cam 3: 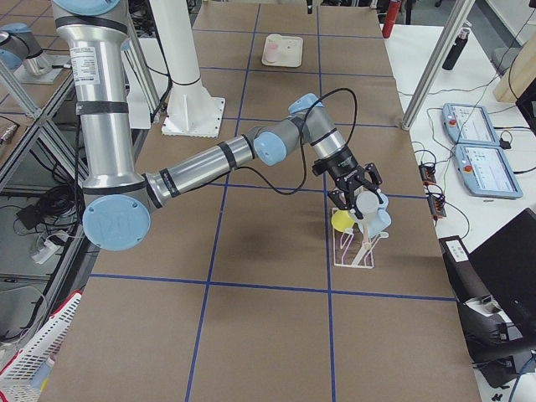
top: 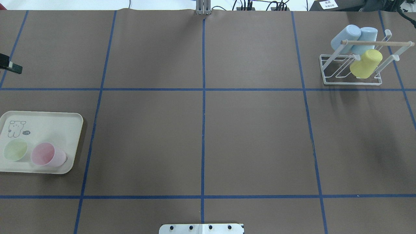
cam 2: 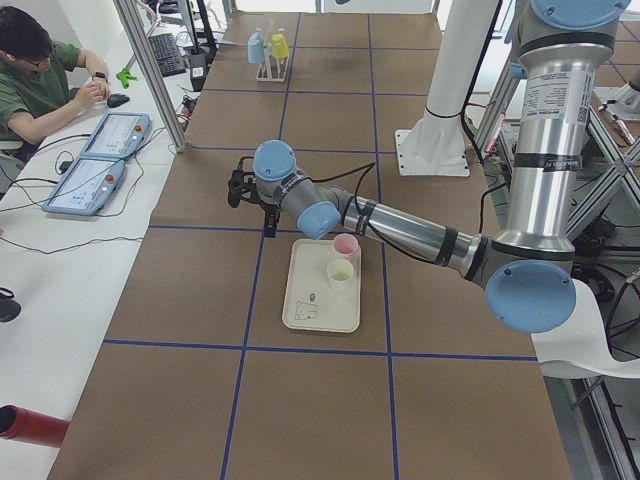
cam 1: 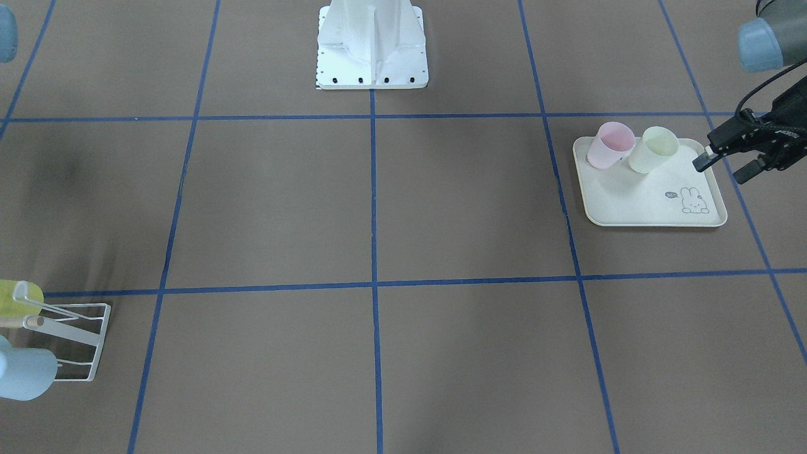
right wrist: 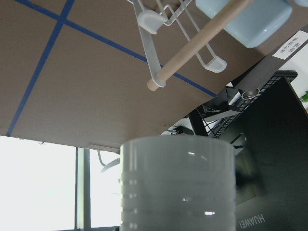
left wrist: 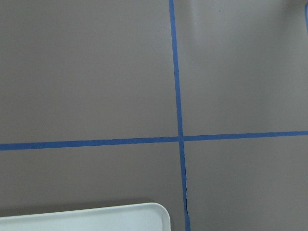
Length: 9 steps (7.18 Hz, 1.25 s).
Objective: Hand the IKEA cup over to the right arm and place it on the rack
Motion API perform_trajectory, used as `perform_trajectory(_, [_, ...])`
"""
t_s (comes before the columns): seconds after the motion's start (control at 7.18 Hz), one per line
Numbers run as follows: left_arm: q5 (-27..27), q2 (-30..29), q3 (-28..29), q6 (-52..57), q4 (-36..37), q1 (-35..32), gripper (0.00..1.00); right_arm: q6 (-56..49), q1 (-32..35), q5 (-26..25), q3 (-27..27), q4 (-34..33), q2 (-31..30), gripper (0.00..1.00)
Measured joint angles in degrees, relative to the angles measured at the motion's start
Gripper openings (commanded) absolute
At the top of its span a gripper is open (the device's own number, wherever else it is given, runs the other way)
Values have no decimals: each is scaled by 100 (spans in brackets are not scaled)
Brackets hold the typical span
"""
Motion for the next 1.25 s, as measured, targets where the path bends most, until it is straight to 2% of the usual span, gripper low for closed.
perform_trajectory(0.42, [-49,-1,5,-5,7,5,100,34,-488,-559,-128,11,-157,16])
perform_trajectory(0.7, [-50,-7,3,-21,8,11,100,177,-626,-665,-312,34,-176,16])
perform_trajectory(1.25, [-51,-9,5,-65,5,17,100,447,-983,-811,-586,40,-89,25])
